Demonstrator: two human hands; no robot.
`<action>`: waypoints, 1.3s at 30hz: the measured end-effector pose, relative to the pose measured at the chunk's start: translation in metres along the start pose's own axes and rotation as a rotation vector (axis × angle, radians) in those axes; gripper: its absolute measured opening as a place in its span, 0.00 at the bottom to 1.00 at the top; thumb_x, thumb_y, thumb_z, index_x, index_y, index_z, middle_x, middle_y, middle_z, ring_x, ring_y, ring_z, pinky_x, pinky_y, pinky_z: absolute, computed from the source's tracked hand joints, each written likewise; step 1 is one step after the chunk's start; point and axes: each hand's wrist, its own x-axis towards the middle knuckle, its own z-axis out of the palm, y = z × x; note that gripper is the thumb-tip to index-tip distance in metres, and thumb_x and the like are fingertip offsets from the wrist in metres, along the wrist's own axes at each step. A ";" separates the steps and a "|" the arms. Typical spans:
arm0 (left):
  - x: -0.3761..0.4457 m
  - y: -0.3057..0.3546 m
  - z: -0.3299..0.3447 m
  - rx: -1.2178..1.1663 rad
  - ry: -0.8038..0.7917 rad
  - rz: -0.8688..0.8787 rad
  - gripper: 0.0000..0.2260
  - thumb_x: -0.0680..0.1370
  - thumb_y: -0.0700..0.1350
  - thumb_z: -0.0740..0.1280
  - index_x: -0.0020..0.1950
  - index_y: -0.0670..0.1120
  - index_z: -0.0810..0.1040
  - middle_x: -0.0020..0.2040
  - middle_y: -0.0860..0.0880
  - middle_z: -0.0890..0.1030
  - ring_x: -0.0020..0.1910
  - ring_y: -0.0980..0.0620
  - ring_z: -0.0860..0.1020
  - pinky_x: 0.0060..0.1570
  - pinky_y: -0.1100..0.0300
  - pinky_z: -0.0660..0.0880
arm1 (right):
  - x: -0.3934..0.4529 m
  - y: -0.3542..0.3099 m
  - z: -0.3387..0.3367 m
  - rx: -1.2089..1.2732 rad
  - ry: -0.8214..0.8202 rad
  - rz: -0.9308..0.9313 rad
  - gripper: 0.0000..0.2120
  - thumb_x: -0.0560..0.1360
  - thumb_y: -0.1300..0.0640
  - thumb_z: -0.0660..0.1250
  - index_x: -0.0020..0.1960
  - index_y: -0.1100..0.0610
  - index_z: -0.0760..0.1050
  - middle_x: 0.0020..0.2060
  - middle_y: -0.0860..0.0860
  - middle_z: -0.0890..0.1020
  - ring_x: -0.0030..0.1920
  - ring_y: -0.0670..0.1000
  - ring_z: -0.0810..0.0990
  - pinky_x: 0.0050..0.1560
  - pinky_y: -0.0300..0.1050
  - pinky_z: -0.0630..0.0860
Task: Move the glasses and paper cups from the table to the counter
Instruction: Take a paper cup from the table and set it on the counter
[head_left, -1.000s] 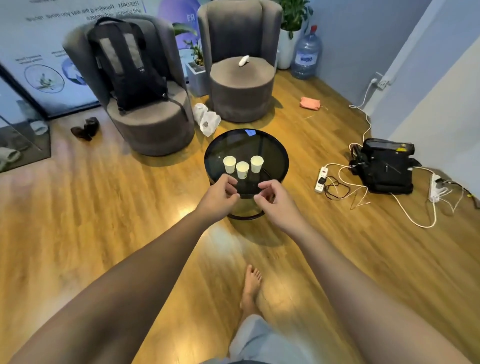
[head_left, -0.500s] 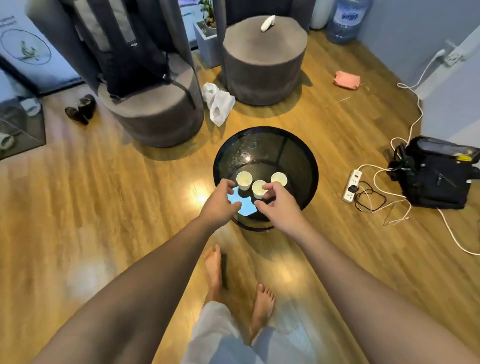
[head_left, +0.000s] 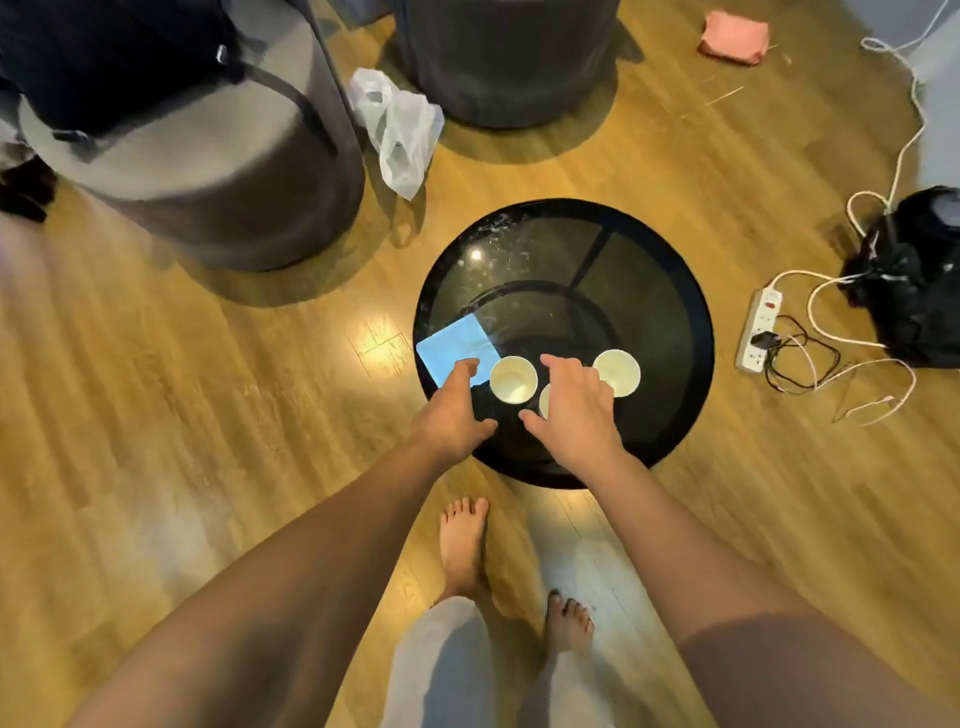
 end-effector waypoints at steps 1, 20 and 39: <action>0.011 -0.004 0.002 0.016 -0.016 -0.003 0.38 0.76 0.42 0.76 0.77 0.56 0.57 0.77 0.50 0.68 0.69 0.44 0.74 0.66 0.47 0.76 | 0.010 0.000 0.007 -0.070 -0.011 0.006 0.37 0.74 0.46 0.74 0.76 0.52 0.61 0.68 0.51 0.73 0.70 0.55 0.68 0.70 0.56 0.62; 0.037 0.047 -0.032 -0.070 -0.106 0.261 0.21 0.79 0.49 0.72 0.70 0.51 0.70 0.66 0.53 0.77 0.60 0.52 0.77 0.55 0.63 0.74 | 0.042 -0.020 -0.032 0.083 -0.068 0.029 0.36 0.78 0.49 0.69 0.80 0.53 0.56 0.71 0.53 0.69 0.68 0.55 0.69 0.67 0.53 0.68; -0.180 0.509 -0.151 -0.354 -0.183 0.969 0.36 0.77 0.47 0.67 0.81 0.55 0.52 0.71 0.47 0.71 0.68 0.48 0.74 0.66 0.44 0.75 | -0.103 -0.034 -0.509 1.104 0.763 -0.012 0.21 0.78 0.54 0.71 0.69 0.58 0.74 0.59 0.53 0.83 0.59 0.53 0.82 0.54 0.47 0.81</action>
